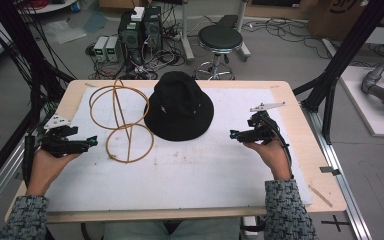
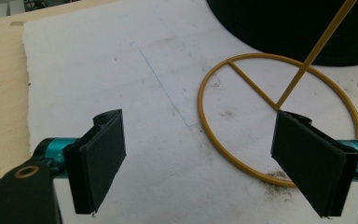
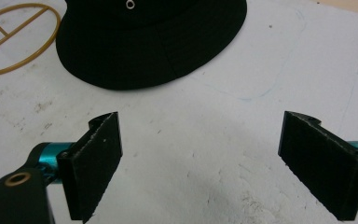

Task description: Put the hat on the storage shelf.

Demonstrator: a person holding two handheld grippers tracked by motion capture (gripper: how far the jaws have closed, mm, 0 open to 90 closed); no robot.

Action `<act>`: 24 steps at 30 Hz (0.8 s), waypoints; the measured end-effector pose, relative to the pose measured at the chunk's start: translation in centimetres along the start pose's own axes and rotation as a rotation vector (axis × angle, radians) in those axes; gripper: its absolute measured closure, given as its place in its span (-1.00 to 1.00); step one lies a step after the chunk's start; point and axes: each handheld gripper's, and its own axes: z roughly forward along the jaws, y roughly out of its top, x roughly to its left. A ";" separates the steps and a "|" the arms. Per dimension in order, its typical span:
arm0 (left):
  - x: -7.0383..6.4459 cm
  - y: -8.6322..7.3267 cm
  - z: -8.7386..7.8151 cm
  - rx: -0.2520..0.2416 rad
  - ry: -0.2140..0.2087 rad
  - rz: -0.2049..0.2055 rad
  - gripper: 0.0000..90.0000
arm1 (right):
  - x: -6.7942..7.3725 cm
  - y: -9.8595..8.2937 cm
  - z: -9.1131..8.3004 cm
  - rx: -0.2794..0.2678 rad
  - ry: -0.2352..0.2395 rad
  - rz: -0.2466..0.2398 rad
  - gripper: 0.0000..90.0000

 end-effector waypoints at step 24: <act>0.0 -0.1 -0.2 0.000 -0.005 0.013 -0.60 | 0.4 0.5 -0.3 -0.071 -0.025 -0.015 -0.69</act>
